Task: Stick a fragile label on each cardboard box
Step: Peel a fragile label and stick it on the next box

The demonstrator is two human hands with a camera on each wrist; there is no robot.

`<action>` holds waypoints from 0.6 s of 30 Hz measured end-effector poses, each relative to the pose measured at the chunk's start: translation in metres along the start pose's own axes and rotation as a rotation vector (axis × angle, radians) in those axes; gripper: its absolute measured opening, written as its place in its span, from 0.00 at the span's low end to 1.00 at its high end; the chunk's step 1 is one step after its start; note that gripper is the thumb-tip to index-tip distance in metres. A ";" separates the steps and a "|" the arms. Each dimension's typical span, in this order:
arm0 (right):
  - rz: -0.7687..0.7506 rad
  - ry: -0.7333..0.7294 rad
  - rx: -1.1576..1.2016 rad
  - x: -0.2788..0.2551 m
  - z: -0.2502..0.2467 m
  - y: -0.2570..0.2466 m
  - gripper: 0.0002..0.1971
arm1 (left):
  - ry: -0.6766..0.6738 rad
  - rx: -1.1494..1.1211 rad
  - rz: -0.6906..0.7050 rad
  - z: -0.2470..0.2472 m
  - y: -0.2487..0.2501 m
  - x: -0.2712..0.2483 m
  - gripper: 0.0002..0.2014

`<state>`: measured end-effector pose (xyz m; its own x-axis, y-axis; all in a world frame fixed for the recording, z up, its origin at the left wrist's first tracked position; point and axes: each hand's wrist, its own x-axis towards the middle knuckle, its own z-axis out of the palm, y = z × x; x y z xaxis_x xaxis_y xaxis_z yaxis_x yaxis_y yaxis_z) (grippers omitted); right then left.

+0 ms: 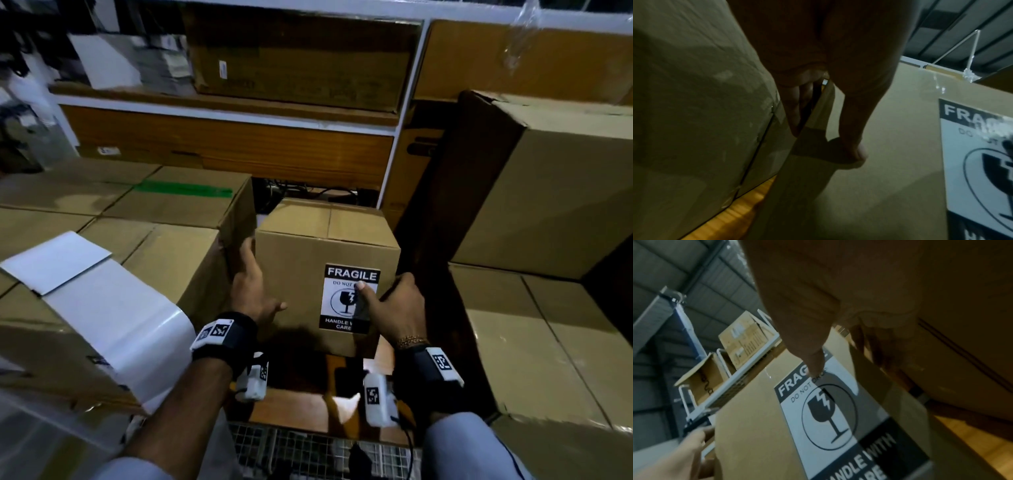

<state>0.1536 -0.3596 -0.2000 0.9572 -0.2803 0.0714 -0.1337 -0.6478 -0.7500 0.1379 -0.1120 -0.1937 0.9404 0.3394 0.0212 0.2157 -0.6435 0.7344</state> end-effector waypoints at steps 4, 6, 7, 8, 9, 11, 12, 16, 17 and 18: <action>-0.084 0.037 -0.002 0.003 0.003 -0.004 0.39 | -0.026 -0.049 0.052 0.005 -0.004 -0.003 0.71; -0.103 0.054 -0.041 0.006 0.004 -0.005 0.37 | -0.019 -0.039 0.061 0.006 -0.005 -0.001 0.66; -0.109 0.064 -0.049 0.006 0.004 -0.004 0.36 | -0.020 -0.045 0.061 0.005 -0.005 0.001 0.64; -0.110 0.075 -0.046 0.007 0.003 -0.005 0.34 | -0.026 -0.050 0.062 0.005 -0.005 0.003 0.63; -0.110 0.084 -0.030 0.007 0.002 -0.005 0.32 | -0.033 -0.046 0.065 0.005 -0.004 0.005 0.61; -0.118 0.087 0.010 0.009 0.001 -0.006 0.28 | -0.031 -0.031 0.070 0.005 -0.003 0.008 0.59; -0.124 0.083 0.017 0.011 0.001 -0.005 0.26 | -0.027 -0.029 0.070 0.005 -0.002 0.009 0.58; -0.131 0.051 0.041 0.017 0.000 -0.002 0.18 | -0.028 -0.019 0.047 0.005 -0.003 0.014 0.52; -0.125 0.033 0.052 0.018 0.000 -0.001 0.17 | -0.023 -0.013 0.041 0.005 -0.003 0.015 0.50; -0.113 0.012 0.061 0.019 0.001 -0.001 0.16 | -0.014 -0.005 0.033 0.006 -0.004 0.018 0.48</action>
<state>0.1718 -0.3638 -0.1984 0.9621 -0.2166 0.1659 -0.0085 -0.6317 -0.7752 0.1549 -0.1071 -0.2003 0.9507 0.3081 0.0356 0.1832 -0.6505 0.7371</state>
